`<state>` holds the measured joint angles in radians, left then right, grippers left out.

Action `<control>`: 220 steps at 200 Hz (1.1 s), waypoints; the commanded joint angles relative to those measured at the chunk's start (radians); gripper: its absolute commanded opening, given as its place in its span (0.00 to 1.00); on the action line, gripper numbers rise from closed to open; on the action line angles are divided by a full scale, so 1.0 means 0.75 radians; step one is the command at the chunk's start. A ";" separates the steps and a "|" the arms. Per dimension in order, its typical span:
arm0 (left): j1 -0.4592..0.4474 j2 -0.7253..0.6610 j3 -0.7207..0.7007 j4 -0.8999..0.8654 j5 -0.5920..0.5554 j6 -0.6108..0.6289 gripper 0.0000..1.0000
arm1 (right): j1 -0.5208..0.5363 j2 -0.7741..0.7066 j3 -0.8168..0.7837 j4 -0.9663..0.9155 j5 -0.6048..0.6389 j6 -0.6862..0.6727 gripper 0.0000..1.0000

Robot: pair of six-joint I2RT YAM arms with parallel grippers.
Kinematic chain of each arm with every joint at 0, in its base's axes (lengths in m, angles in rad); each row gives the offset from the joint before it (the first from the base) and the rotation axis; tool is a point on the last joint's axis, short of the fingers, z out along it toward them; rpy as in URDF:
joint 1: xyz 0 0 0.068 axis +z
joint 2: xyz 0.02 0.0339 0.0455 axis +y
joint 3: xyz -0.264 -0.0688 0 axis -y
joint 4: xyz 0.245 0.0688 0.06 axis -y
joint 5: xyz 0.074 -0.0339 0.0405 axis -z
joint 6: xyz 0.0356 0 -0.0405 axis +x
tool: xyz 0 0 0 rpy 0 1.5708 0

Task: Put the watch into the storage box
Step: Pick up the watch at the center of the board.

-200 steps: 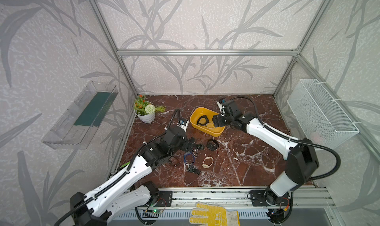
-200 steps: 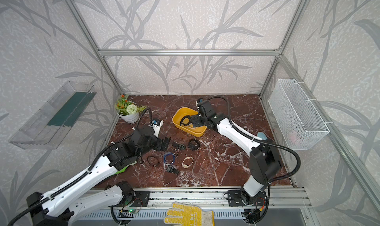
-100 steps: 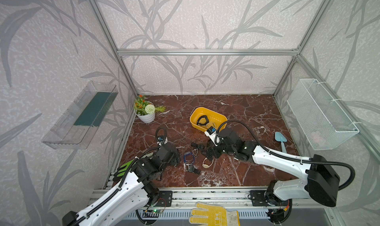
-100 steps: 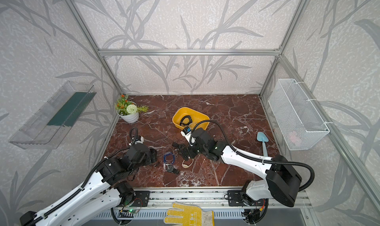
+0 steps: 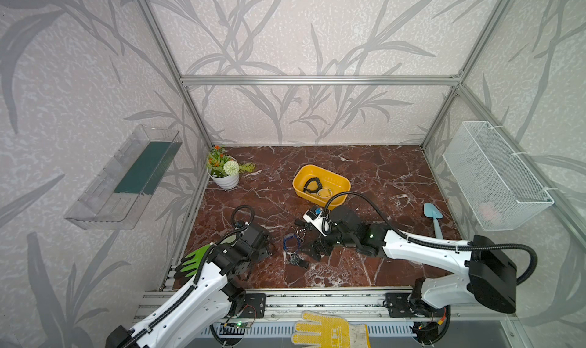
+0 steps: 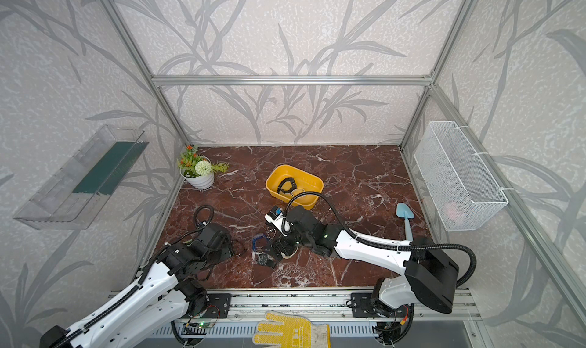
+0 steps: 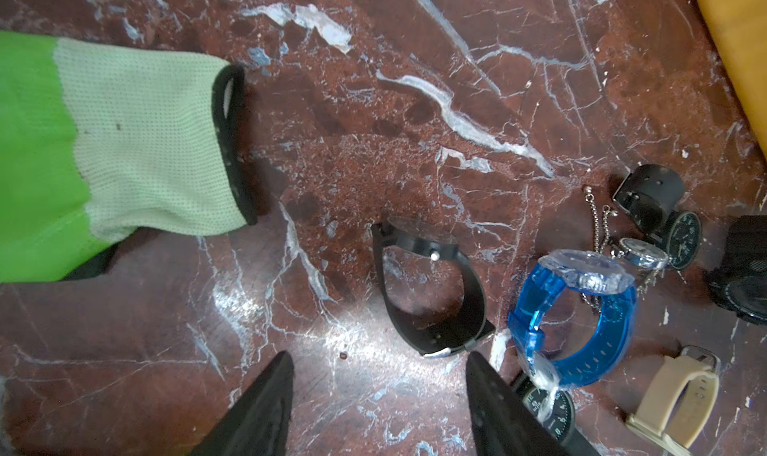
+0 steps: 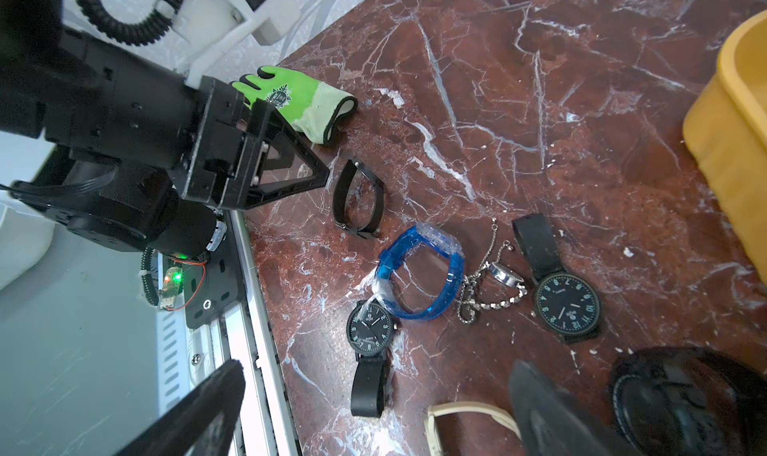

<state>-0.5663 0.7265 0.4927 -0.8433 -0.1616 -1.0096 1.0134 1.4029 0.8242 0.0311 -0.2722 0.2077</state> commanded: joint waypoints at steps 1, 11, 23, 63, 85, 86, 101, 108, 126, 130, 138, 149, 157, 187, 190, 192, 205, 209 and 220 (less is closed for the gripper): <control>0.040 0.024 -0.029 0.026 0.053 -0.002 0.64 | 0.040 0.030 0.012 0.038 -0.017 -0.029 0.99; 0.049 0.049 -0.037 0.061 0.066 0.008 0.63 | 0.052 0.043 0.017 0.042 -0.011 -0.028 0.99; 0.055 0.082 -0.036 0.087 0.068 0.023 0.63 | 0.056 0.056 0.022 0.046 -0.015 -0.027 0.99; 0.068 0.183 -0.035 0.157 0.093 0.039 0.55 | 0.117 0.095 0.042 0.083 -0.020 -0.061 0.99; 0.073 0.197 -0.039 0.176 0.095 0.036 0.53 | 0.122 0.127 0.045 0.126 -0.019 -0.043 0.99; 0.073 0.197 -0.039 0.177 0.095 0.035 0.53 | 0.121 0.128 0.046 0.126 -0.018 -0.042 0.99; 0.077 0.194 -0.052 0.186 0.101 0.020 0.53 | 0.123 0.150 0.056 0.127 -0.008 -0.046 0.99; 0.078 0.192 -0.061 0.194 0.104 0.015 0.52 | 0.127 0.157 0.057 0.135 -0.003 -0.045 0.99; 0.085 0.198 -0.076 0.217 0.113 0.011 0.50 | 0.126 0.172 0.053 0.166 -0.001 -0.046 0.99; 0.086 0.202 -0.076 0.218 0.113 0.011 0.49 | 0.127 0.176 0.053 0.173 0.003 -0.045 0.99; 0.087 0.212 -0.076 0.222 0.113 0.014 0.49 | 0.128 0.182 0.049 0.187 0.005 -0.047 0.99; 0.087 0.226 -0.076 0.231 0.118 0.016 0.48 | 0.132 0.189 0.049 0.197 0.017 -0.042 0.99; 0.090 0.234 -0.080 0.238 0.118 0.019 0.47 | 0.134 0.194 0.048 0.203 0.023 -0.042 0.99; 0.096 0.258 -0.086 0.277 0.123 0.027 0.45 | 0.139 0.192 0.043 0.208 0.053 -0.045 0.99; 0.095 0.262 -0.086 0.281 0.123 0.026 0.44 | 0.138 0.193 0.041 0.209 0.056 -0.042 0.99; 0.095 0.263 -0.087 0.284 0.123 0.026 0.44 | 0.138 0.192 0.040 0.209 0.057 -0.042 0.99; 0.100 0.282 -0.095 0.313 0.128 0.030 0.42 | 0.138 0.187 0.037 0.212 0.065 -0.039 0.99; 0.101 0.289 -0.096 0.322 0.129 0.030 0.42 | 0.138 0.187 0.036 0.212 0.068 -0.037 0.99; 0.102 0.307 -0.101 0.342 0.133 0.031 0.40 | 0.140 0.187 0.038 0.214 0.074 -0.038 0.99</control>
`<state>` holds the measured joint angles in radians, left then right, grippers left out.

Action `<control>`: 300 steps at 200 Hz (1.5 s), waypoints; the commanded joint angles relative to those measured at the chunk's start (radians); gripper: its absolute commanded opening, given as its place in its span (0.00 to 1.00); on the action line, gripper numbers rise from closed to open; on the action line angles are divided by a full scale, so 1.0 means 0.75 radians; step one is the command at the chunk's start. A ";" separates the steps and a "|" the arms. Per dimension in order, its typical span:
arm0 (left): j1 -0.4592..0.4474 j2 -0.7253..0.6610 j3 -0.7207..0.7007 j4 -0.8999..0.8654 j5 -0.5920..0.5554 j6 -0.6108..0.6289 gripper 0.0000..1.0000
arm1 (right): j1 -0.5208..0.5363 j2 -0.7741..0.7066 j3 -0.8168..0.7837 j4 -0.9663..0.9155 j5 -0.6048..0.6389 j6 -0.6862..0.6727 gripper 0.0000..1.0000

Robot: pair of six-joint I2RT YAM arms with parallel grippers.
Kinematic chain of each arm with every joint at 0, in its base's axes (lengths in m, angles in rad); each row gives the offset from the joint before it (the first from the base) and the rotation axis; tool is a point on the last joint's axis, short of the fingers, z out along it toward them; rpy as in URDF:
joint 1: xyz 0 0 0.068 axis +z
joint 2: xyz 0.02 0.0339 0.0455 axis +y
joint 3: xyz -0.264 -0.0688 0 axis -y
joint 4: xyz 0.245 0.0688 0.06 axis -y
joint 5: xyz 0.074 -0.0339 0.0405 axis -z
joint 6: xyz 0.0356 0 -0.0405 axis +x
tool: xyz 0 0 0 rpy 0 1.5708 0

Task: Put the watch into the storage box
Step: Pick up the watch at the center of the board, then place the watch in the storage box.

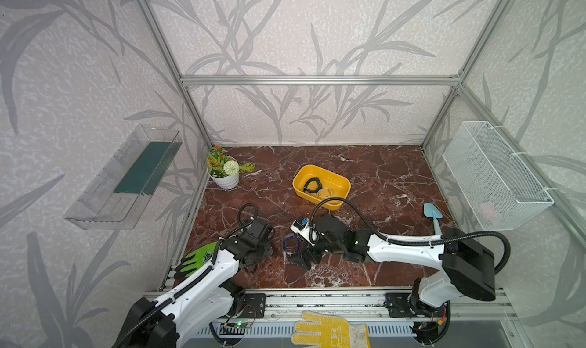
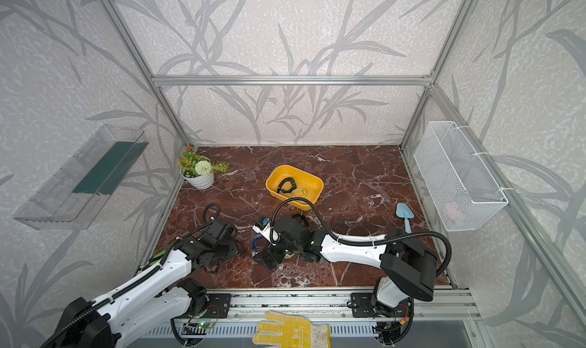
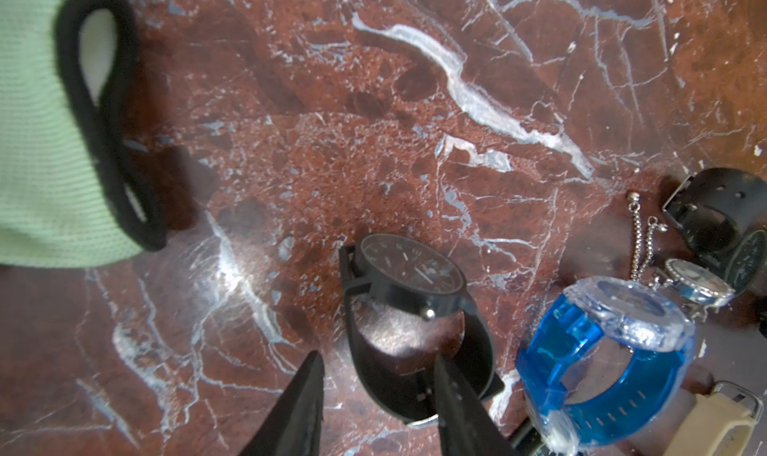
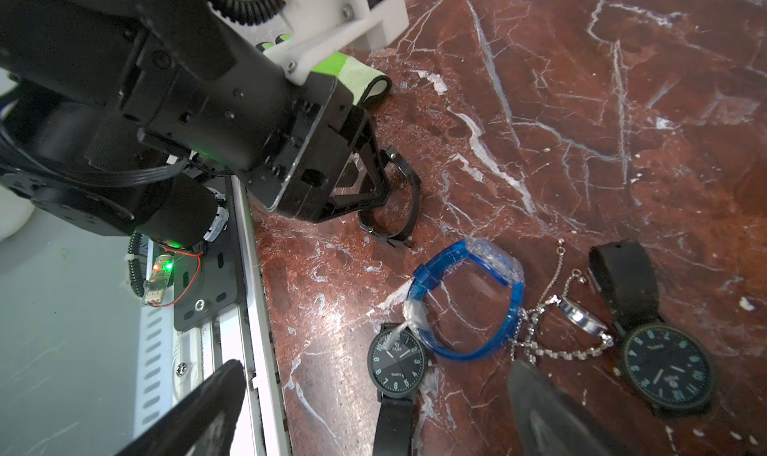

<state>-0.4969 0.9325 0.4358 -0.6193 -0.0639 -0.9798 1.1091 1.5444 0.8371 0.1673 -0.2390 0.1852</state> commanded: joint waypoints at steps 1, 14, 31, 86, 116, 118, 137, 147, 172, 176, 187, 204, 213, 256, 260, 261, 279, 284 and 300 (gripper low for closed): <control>0.010 0.034 -0.025 0.045 0.004 -0.007 0.39 | 0.011 -0.002 0.021 0.033 0.031 -0.008 0.99; 0.013 0.056 -0.023 0.059 0.010 0.002 0.36 | 0.014 -0.002 0.019 0.032 0.047 -0.002 0.98; 0.016 0.083 -0.019 0.068 0.012 0.009 0.35 | 0.014 -0.001 0.020 0.030 0.052 0.000 0.98; 0.024 0.113 -0.006 0.097 0.012 0.028 0.00 | 0.015 0.002 0.017 0.026 0.065 0.004 0.98; 0.026 0.108 0.016 0.090 0.010 0.052 0.00 | 0.014 0.002 0.023 0.005 0.110 0.017 0.98; 0.026 0.108 0.020 0.088 0.010 0.055 0.00 | 0.014 0.001 0.023 0.004 0.112 0.018 0.98; 0.026 0.109 0.089 0.037 -0.007 0.107 0.00 | 0.014 -0.015 0.010 0.005 0.145 0.032 0.98; 0.026 0.116 0.135 0.009 -0.022 0.145 0.00 | 0.014 -0.032 0.000 0.003 0.167 0.037 0.98; 0.031 0.141 0.258 -0.051 -0.022 0.253 0.00 | 0.009 -0.086 -0.025 -0.032 0.251 0.051 0.98; 0.033 0.147 0.282 -0.056 -0.023 0.271 0.00 | 0.006 -0.096 -0.029 -0.038 0.268 0.056 0.98; 0.039 0.166 0.347 -0.085 -0.019 0.314 0.00 | -0.017 -0.129 -0.042 -0.042 0.290 0.075 0.98; 0.048 0.197 0.450 -0.113 -0.001 0.382 0.00 | -0.066 -0.164 -0.058 -0.055 0.312 0.114 0.98; 0.051 0.219 0.499 -0.109 0.014 0.416 0.00 | -0.084 -0.178 -0.063 -0.071 0.333 0.123 0.98; 0.053 0.473 0.748 0.025 0.165 0.521 0.00 | -0.200 -0.264 -0.152 -0.064 0.372 0.217 0.98; 0.053 0.511 0.785 0.039 0.212 0.546 0.00 | -0.207 -0.273 -0.150 -0.082 0.390 0.225 0.98; 0.053 0.522 0.794 0.042 0.218 0.555 0.00 | -0.210 -0.277 -0.149 -0.087 0.394 0.226 0.98; 0.024 0.706 0.955 0.067 0.289 0.614 0.00 | -0.237 -0.331 -0.154 -0.136 0.443 0.246 0.98; 0.014 0.760 1.000 0.070 0.302 0.629 0.00 | -0.245 -0.351 -0.165 -0.139 0.452 0.252 0.98; -0.016 0.908 1.139 0.064 0.309 0.671 0.00 | -0.258 -0.423 -0.205 -0.149 0.487 0.269 0.98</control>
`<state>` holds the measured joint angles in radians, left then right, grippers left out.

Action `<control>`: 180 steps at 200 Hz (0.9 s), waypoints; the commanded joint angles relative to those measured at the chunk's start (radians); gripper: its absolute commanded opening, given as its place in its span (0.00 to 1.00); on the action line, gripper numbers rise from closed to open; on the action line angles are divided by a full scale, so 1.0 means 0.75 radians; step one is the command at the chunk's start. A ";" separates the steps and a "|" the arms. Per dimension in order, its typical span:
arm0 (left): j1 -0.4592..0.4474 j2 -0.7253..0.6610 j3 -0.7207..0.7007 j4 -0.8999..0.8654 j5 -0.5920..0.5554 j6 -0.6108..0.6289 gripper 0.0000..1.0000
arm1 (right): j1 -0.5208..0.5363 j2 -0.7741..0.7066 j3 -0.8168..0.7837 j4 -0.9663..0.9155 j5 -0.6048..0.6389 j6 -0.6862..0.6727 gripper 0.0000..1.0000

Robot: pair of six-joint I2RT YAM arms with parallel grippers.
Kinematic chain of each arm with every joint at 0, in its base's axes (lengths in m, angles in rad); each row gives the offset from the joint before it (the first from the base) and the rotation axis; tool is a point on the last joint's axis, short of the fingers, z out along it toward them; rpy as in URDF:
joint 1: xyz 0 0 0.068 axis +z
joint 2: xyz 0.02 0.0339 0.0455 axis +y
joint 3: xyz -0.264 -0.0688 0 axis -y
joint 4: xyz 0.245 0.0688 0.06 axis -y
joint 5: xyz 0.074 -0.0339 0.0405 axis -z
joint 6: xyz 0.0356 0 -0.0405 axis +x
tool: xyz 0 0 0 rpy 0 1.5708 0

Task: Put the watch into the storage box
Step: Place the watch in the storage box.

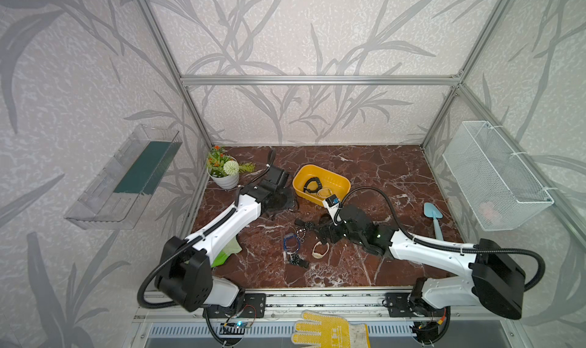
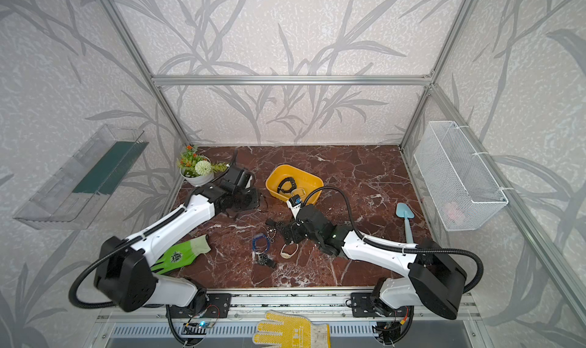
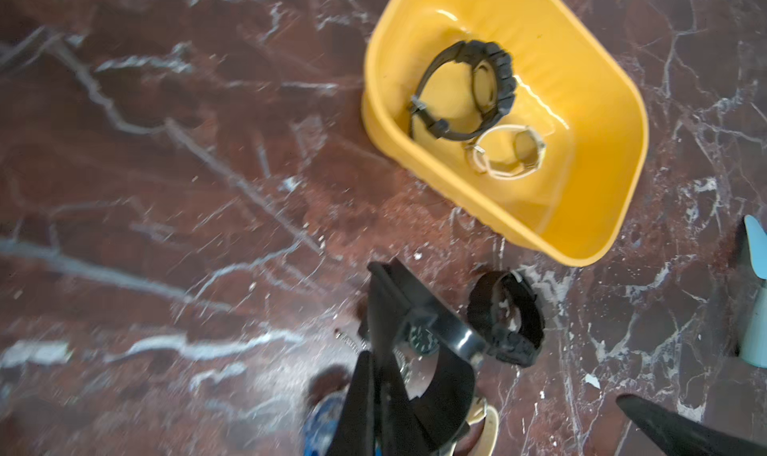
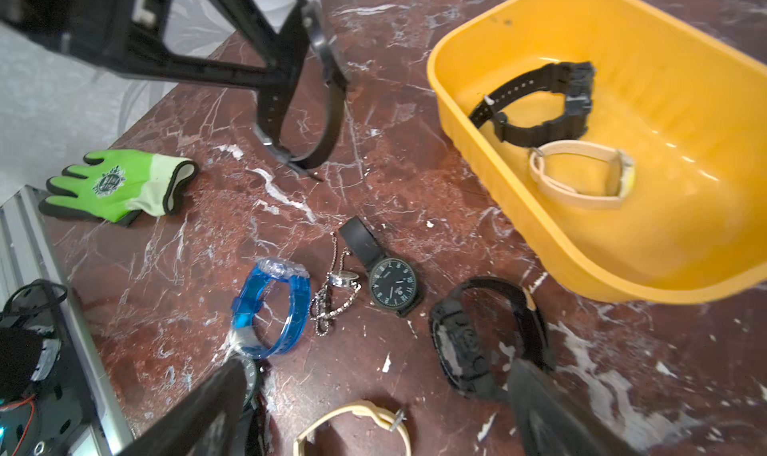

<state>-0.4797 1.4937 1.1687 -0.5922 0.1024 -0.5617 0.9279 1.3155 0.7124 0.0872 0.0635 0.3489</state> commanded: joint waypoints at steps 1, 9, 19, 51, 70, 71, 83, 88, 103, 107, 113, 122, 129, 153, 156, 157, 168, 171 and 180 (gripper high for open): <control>-0.041 0.168 0.171 0.027 0.087 0.117 0.00 | -0.016 -0.122 -0.040 -0.043 0.085 0.054 0.98; -0.057 0.230 0.239 0.026 0.090 0.135 0.00 | -0.023 -0.158 -0.060 -0.055 0.101 0.063 0.98; -0.075 0.299 0.316 0.028 0.103 0.151 0.00 | -0.031 -0.199 -0.084 -0.077 0.118 0.073 0.99; -0.115 0.576 0.622 0.002 0.149 0.173 0.00 | -0.041 -0.294 -0.132 -0.147 0.173 0.093 0.99; -0.135 0.742 0.790 -0.045 0.155 0.181 0.00 | -0.046 -0.340 -0.150 -0.174 0.187 0.104 0.99; -0.135 0.749 0.790 -0.047 0.156 0.180 0.00 | -0.046 -0.340 -0.150 -0.174 0.187 0.104 0.99; -0.141 0.834 0.863 -0.062 0.166 0.180 0.00 | -0.049 -0.365 -0.156 -0.193 0.193 0.104 0.99; -0.143 0.865 0.886 -0.071 0.168 0.178 0.00 | -0.049 -0.375 -0.158 -0.200 0.197 0.103 0.99; -0.144 0.933 0.940 -0.076 0.187 0.173 0.00 | -0.051 -0.397 -0.165 -0.212 0.202 0.101 0.99; -0.142 0.945 0.946 -0.074 0.195 0.171 0.00 | -0.051 -0.400 -0.164 -0.217 0.205 0.100 0.99; -0.144 0.964 0.957 -0.068 0.212 0.166 0.00 | -0.054 -0.402 -0.166 -0.222 0.209 0.102 0.99; -0.146 0.987 0.972 -0.066 0.231 0.160 0.00 | -0.053 -0.402 -0.171 -0.221 0.212 0.103 0.99; -0.152 1.006 0.987 -0.068 0.241 0.160 0.00 | -0.053 -0.400 -0.171 -0.218 0.212 0.105 0.99; -0.167 1.060 1.055 -0.104 0.240 0.165 0.00 | -0.053 -0.378 -0.165 -0.210 0.212 0.106 0.99; -0.166 1.062 1.060 -0.106 0.242 0.163 0.00 | -0.054 -0.374 -0.162 -0.211 0.210 0.104 0.99; -0.166 1.062 1.061 -0.107 0.243 0.161 0.00 | -0.053 -0.373 -0.161 -0.211 0.210 0.104 0.99; -0.168 1.058 1.068 -0.111 0.249 0.160 0.00 | -0.055 -0.364 -0.154 -0.215 0.210 0.098 0.99; -0.167 1.053 1.067 -0.111 0.251 0.156 0.01 | -0.053 -0.363 -0.151 -0.214 0.210 0.096 0.99; -0.167 1.029 1.061 -0.109 0.250 0.154 0.16 | -0.055 -0.363 -0.145 -0.212 0.208 0.088 0.99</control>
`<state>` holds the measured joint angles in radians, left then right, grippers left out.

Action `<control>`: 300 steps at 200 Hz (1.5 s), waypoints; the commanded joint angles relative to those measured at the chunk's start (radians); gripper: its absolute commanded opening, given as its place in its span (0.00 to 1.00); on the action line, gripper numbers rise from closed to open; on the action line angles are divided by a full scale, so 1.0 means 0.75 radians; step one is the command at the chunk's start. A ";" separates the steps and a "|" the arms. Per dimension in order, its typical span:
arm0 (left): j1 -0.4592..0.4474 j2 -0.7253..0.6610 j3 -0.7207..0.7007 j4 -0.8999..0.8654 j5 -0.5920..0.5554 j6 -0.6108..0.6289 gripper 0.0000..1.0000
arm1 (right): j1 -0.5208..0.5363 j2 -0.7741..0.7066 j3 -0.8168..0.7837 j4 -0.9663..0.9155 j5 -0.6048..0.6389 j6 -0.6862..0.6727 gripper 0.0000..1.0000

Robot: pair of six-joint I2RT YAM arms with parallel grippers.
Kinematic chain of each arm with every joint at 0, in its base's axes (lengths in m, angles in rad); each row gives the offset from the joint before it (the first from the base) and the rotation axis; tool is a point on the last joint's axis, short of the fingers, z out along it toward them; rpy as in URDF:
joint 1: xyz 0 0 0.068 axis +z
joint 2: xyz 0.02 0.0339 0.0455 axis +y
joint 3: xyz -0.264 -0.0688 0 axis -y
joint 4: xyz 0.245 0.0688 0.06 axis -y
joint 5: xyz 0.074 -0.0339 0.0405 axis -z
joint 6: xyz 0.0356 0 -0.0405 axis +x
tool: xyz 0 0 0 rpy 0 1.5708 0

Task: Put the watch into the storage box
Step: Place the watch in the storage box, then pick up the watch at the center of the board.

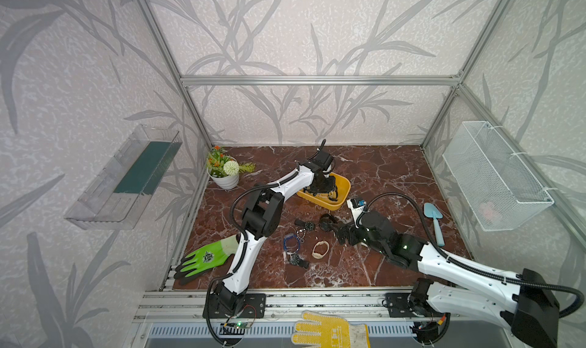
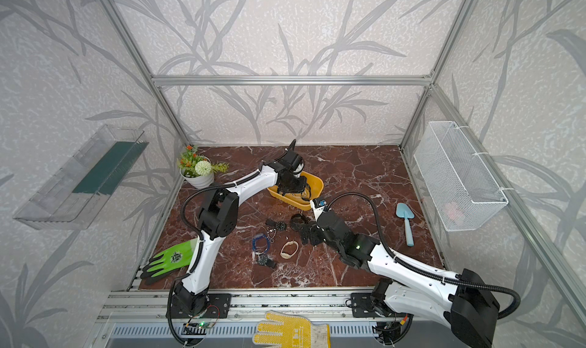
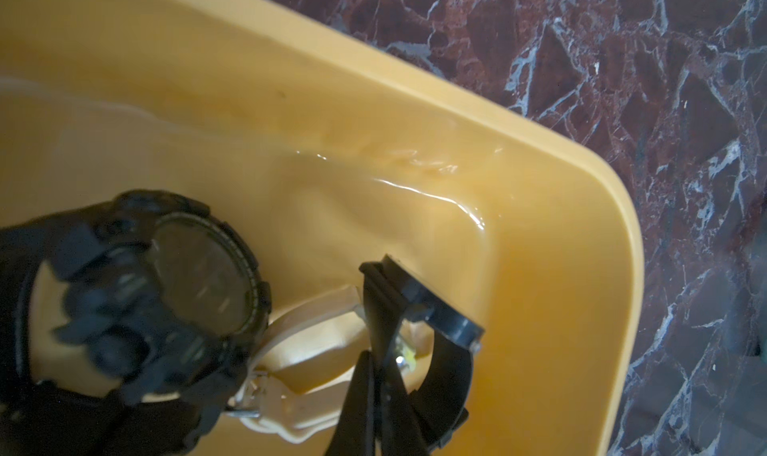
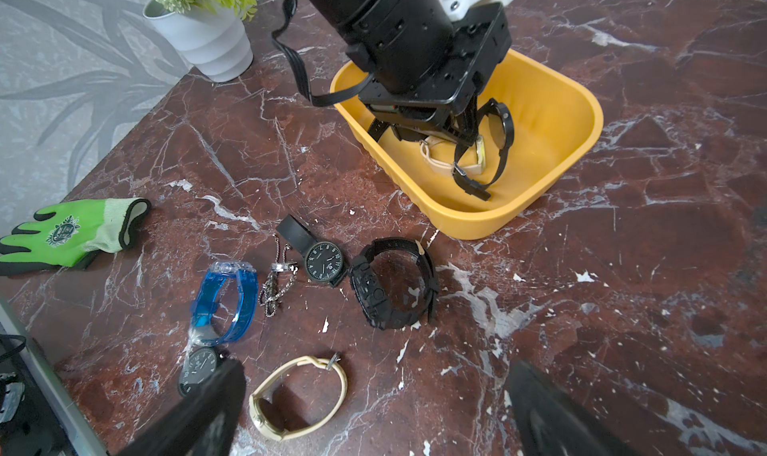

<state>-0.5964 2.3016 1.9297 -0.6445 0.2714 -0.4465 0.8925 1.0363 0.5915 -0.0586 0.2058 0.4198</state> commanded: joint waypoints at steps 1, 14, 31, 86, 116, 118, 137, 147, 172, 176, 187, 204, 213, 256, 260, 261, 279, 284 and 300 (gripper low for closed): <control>-0.011 -0.052 0.045 -0.037 0.025 0.000 0.18 | -0.009 0.008 0.016 -0.018 0.016 -0.007 0.99; -0.011 -0.113 0.008 -0.009 0.016 -0.007 0.34 | -0.007 0.000 0.022 -0.014 0.007 -0.014 0.99; -0.009 -0.201 -0.063 0.041 0.009 -0.015 0.57 | -0.007 -0.009 0.036 -0.020 0.010 -0.025 0.99; 0.019 -0.491 -0.240 0.099 -0.046 -0.015 0.77 | -0.008 -0.007 0.093 -0.028 -0.016 -0.072 0.99; 0.074 -0.805 -0.518 0.110 -0.124 -0.027 0.77 | -0.008 0.007 0.109 0.004 -0.031 -0.070 0.99; 0.076 -0.830 -0.539 0.105 -0.131 -0.025 0.77 | -0.009 0.011 0.110 0.007 -0.030 -0.071 0.99; 0.085 -1.029 -0.723 0.027 -0.226 -0.008 0.78 | -0.006 0.061 0.129 0.025 -0.039 -0.080 0.99; 0.083 -1.129 -0.821 -0.009 -0.250 -0.018 0.78 | -0.002 0.092 0.143 0.035 -0.056 -0.089 0.99; 0.079 -1.389 -1.119 -0.035 -0.260 -0.085 0.79 | 0.017 0.165 0.154 0.085 -0.074 -0.082 0.98; 0.079 -1.428 -1.163 -0.039 -0.260 -0.097 0.79 | 0.020 0.176 0.158 0.090 -0.073 -0.080 0.98; 0.076 -1.524 -1.271 -0.060 -0.252 -0.121 0.79 | 0.031 0.209 0.168 0.098 -0.072 -0.076 0.98; 0.068 -1.641 -1.423 -0.099 -0.241 -0.167 0.79 | 0.048 0.252 0.190 0.111 -0.074 -0.078 0.98; 0.060 -1.686 -1.490 -0.122 -0.236 -0.202 0.78 | 0.056 0.273 0.200 0.113 -0.072 -0.077 0.98; 0.023 -1.825 -1.756 -0.077 -0.183 -0.334 0.71 | 0.077 0.340 0.220 0.134 -0.068 -0.062 0.98; 0.023 -1.827 -1.772 -0.066 -0.177 -0.341 0.71 | 0.080 0.345 0.220 0.135 -0.069 -0.059 0.98; 0.022 -1.827 -1.775 -0.063 -0.175 -0.342 0.70 | 0.080 0.346 0.220 0.135 -0.070 -0.058 0.98; 0.017 -1.799 -1.811 -0.003 -0.146 -0.343 0.68 | 0.086 0.360 0.221 0.136 -0.077 -0.055 0.98; 0.013 -1.785 -1.815 0.013 -0.142 -0.342 0.68 | 0.089 0.363 0.220 0.138 -0.084 -0.055 0.98; 0.007 -1.730 -1.820 0.059 -0.123 -0.334 0.67 | 0.093 0.371 0.224 0.143 -0.137 -0.081 0.98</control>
<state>-0.5831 0.9684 0.5694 -0.6754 0.1543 -0.6724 0.9520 1.3056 0.7338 0.0227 0.1467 0.3710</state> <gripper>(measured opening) 0.673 0.984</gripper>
